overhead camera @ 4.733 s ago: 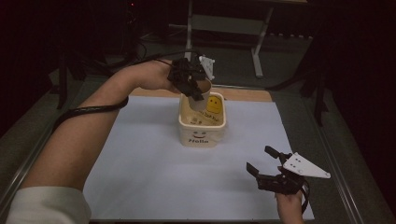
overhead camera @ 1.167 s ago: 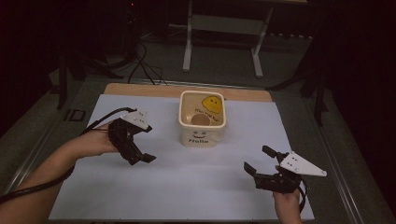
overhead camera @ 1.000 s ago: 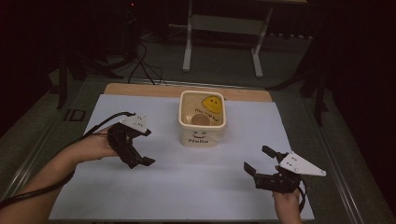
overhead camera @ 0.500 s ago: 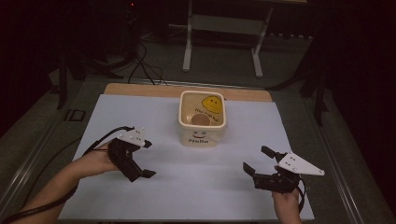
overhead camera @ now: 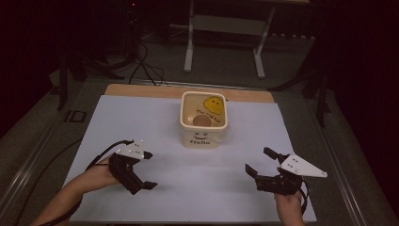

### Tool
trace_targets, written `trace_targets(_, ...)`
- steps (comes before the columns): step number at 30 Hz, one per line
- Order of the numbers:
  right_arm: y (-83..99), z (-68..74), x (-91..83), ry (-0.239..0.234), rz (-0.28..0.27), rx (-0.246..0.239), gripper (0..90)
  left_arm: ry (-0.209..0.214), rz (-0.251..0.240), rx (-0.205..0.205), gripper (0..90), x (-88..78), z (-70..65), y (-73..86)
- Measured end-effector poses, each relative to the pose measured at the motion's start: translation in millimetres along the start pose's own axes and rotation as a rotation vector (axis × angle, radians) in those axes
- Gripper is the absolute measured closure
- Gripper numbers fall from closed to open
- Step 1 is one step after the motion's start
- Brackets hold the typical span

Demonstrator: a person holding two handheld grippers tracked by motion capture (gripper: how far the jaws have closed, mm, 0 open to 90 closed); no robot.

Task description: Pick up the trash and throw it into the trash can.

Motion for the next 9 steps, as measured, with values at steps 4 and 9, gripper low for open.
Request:
trace_targets(4,0.4,-0.3,0.6,-0.002,0.004,-0.005,11.6,-0.003,-0.014,-0.015,0.5,4.9,-2.1,5.2)
trace_targets(9,1.0,-0.2,1.1,-0.003,0.005,-0.002,11.6,-0.006,-0.018,-0.021,0.5,6.9,-2.8,6.9)
Point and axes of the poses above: each handheld gripper's, and its own axes: x roughly forward along the jaws, y roughly out of its underside, z roughly to its left, the point moved 6 cm from there along x, roughly forward along the jaws, and after that the axes turned 12 degrees about -y, right-handed, at the moved point
